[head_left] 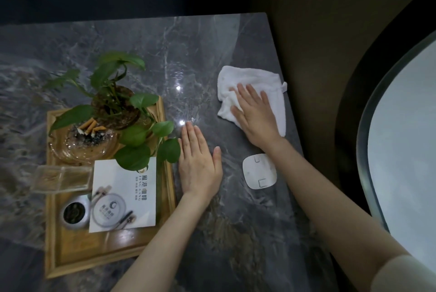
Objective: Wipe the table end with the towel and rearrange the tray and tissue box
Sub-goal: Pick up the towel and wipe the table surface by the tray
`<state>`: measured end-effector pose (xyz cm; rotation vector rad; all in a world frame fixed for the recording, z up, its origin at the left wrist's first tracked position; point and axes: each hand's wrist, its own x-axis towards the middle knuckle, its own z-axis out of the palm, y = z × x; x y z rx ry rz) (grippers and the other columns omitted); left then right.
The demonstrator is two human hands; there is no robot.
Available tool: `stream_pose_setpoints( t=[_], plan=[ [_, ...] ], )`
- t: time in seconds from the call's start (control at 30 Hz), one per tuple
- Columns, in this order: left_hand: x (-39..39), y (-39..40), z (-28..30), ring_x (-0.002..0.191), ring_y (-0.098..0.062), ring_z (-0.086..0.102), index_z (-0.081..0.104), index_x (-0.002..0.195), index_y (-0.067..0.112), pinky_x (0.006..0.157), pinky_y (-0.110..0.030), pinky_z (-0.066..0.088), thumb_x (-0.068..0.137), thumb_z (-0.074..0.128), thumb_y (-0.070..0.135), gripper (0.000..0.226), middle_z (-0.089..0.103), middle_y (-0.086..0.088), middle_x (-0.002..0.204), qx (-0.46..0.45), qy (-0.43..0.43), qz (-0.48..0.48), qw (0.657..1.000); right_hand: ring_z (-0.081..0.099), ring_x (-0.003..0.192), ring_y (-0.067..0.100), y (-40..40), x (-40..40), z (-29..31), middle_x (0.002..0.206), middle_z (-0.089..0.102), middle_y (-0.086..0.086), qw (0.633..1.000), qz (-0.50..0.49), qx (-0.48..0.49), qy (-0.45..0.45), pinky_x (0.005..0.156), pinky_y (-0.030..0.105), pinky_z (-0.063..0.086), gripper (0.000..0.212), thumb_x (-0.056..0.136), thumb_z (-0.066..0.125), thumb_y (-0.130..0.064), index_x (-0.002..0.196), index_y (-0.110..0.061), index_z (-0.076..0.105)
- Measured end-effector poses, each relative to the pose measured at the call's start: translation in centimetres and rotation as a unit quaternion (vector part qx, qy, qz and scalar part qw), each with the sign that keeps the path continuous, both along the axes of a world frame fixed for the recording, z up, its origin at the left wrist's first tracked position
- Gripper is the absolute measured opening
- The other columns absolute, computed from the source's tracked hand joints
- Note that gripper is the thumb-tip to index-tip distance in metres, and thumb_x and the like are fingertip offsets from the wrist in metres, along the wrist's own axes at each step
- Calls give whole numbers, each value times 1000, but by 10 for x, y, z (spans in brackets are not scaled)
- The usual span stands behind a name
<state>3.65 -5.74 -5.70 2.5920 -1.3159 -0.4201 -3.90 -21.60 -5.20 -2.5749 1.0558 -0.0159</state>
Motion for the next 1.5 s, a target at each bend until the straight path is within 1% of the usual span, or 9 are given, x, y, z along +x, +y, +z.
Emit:
stream_pose_setpoints(
  t=[0.37,0.63,0.87,0.97,1.07,1.27,1.33,1.4,1.5],
  plan=[
    [10,4,12,144,-16,-11,1,146,6,107,-25,-11,84,3,60,82,-7,-9,157,-19,121,1,992,21,143,16,50,-18,18,152,33,4,993,98,70,-21,116,31,5,57,96,19,-43,144,-14,31],
    [18,10,39,144,-13,-8,6,146,13,115,-39,-5,97,7,36,54,-3,-2,158,32,235,-19,971,51,113,12,49,-26,74,118,58,-2,916,-130,340,-169,88,15,36,36,99,38,-30,122,-11,59],
    [-10,28,88,140,-12,20,26,144,17,113,-27,12,98,20,41,52,25,2,153,-119,515,79,845,48,123,18,74,-53,113,136,51,12,682,-338,496,-418,112,36,29,36,98,35,-39,117,-15,54],
    [-11,32,101,139,-14,25,27,143,21,116,-34,16,95,28,46,54,28,2,152,-137,548,80,821,57,115,25,100,-63,132,123,63,11,548,-355,565,-505,101,44,41,44,97,34,-42,116,-14,61],
    [-4,37,113,133,-14,32,23,144,23,109,-35,27,87,51,47,68,33,8,145,-155,566,76,806,66,103,28,126,-69,143,108,72,11,482,-342,607,-532,94,43,44,61,91,32,-58,103,-14,72],
    [20,79,125,108,-20,60,45,131,18,95,-43,48,65,74,46,77,61,-2,122,-113,615,102,774,66,93,30,186,-52,146,100,70,13,504,-308,655,-471,82,46,55,60,67,73,-44,117,-11,63],
    [31,103,126,98,-24,67,57,119,13,88,-41,53,68,74,37,59,71,-6,107,-92,692,120,706,64,85,29,203,-41,148,89,69,12,569,-312,629,-428,71,42,54,30,76,66,-18,105,-9,61],
    [43,128,130,89,-24,69,63,107,13,79,-38,56,73,70,27,37,74,-8,96,-78,732,132,664,64,90,30,218,-26,146,98,67,15,612,-301,608,-407,68,40,55,46,68,59,-6,113,-5,57],
    [65,159,131,90,-24,68,60,111,12,75,-35,56,76,68,21,38,72,-9,99,-81,699,183,686,61,102,37,237,-3,135,114,63,21,599,-304,631,-389,76,44,55,65,59,50,-7,123,-3,53]
  ],
)
